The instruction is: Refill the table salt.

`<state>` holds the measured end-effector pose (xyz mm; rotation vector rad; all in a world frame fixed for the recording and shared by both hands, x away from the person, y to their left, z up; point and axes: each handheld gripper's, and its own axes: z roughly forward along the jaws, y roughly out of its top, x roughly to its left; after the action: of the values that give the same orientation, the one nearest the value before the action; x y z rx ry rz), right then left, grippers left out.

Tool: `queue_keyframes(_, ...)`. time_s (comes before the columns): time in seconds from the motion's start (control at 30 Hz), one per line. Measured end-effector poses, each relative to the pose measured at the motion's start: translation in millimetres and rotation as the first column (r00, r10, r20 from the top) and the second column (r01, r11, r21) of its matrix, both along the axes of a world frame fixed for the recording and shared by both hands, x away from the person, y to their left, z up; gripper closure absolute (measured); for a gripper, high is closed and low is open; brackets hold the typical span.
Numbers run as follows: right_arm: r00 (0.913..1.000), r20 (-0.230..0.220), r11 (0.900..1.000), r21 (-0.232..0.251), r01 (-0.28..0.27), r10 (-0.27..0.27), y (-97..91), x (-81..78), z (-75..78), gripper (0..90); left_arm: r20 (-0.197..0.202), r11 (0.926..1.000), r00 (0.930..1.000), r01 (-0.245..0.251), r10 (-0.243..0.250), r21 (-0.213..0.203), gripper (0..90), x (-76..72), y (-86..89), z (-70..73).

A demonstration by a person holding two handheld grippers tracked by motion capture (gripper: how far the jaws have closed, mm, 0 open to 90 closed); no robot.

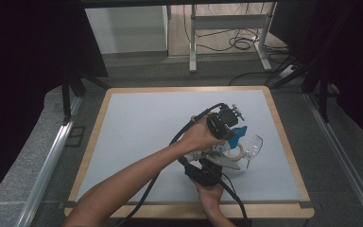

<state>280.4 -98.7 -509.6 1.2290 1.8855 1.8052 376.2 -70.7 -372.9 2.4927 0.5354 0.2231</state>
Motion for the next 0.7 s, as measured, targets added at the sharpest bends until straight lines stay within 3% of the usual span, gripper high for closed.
queue_keyframes(0.7, 1.0, 0.001, 0.9999, 0.011, -0.001, 0.001, 0.2, 0.4, 1.2, 50.3, 0.004, 0.9997, 0.9999, 0.015, -0.015, 0.02, 90.0, -0.7, -3.3, 1.1)
